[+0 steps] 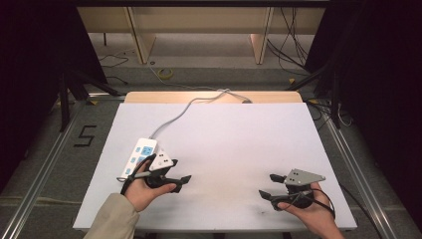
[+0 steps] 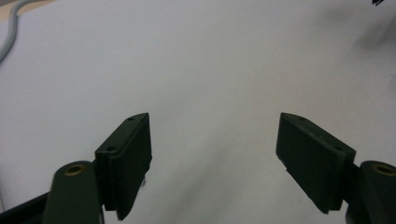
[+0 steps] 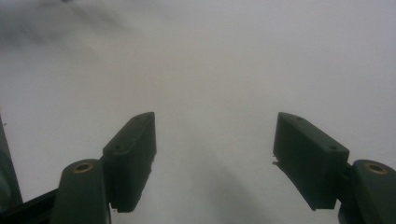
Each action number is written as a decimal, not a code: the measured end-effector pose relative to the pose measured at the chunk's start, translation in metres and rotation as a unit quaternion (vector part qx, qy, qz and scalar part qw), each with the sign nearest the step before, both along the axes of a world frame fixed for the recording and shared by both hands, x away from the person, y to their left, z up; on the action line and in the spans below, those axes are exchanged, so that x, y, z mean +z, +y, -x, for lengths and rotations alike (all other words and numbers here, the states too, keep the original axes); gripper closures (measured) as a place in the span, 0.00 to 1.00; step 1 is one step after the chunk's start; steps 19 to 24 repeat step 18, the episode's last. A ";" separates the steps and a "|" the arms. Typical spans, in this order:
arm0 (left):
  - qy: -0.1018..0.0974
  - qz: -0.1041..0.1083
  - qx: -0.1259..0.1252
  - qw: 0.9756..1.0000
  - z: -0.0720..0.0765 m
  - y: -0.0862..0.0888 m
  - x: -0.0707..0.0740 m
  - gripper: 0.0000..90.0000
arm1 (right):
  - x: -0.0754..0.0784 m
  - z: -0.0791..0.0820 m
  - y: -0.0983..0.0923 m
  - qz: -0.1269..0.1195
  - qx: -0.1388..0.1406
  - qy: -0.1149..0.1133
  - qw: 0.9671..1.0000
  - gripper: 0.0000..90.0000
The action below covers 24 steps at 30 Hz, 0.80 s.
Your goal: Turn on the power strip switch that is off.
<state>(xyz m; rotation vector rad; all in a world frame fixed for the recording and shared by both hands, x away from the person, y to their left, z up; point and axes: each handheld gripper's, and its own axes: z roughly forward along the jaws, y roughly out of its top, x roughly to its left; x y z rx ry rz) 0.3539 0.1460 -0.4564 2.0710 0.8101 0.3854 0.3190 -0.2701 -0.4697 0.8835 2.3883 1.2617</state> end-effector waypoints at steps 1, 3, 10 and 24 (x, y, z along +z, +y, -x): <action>0.001 -0.002 -0.001 1.000 0.001 0.001 -0.001 0.29 | 0.000 0.000 0.000 0.000 0.000 0.001 1.000 0.34; 0.002 -0.005 -0.001 1.000 0.004 0.003 -0.006 0.28 | 0.000 -0.001 -0.001 0.000 -0.001 0.002 1.000 0.34; -0.004 -0.019 -0.003 1.000 0.010 0.003 -0.014 0.27 | -0.001 -0.001 -0.001 -0.001 -0.002 0.004 1.000 0.34; -0.003 -0.017 -0.001 1.000 0.010 -0.002 -0.014 0.24 | -0.001 -0.001 -0.001 -0.002 -0.002 0.002 1.000 0.34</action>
